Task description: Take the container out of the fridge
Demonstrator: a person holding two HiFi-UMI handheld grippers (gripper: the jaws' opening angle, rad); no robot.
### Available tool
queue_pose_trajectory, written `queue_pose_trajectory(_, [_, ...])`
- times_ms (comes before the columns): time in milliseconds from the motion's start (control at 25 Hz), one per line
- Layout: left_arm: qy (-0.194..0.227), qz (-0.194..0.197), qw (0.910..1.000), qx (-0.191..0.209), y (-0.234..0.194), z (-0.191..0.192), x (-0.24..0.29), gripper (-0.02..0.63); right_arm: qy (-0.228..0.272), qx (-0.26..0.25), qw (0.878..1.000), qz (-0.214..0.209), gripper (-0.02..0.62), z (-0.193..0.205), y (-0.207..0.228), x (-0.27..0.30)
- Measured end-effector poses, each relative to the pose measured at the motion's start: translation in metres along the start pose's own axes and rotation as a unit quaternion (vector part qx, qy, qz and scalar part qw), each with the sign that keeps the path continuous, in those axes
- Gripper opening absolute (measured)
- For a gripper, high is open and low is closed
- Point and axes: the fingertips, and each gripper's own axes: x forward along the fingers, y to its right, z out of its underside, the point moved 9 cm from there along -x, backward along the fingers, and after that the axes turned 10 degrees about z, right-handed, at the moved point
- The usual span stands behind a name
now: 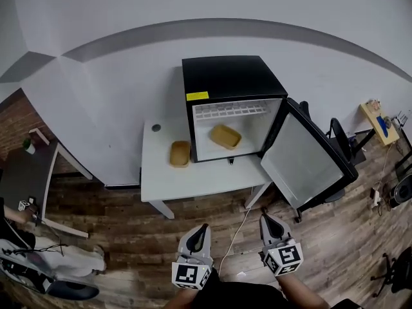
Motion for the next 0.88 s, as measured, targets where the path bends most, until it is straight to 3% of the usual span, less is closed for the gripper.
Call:
queue_pose_trajectory(440, [-0.02, 0.056, 0.998, -0.02, -0.085, 0.016, 0.049, 0.017, -0.026, -0.014, 0.998, 0.049, -0.003, -0.012, -0.009, 0.074])
queue_pose_trajectory(880, [-0.03, 0.06, 0.997, -0.039, -0.099, 0.029, 0.098, 0.017, -0.025, -0.028, 0.999, 0.024, -0.004, -0.019, -0.002, 0.117])
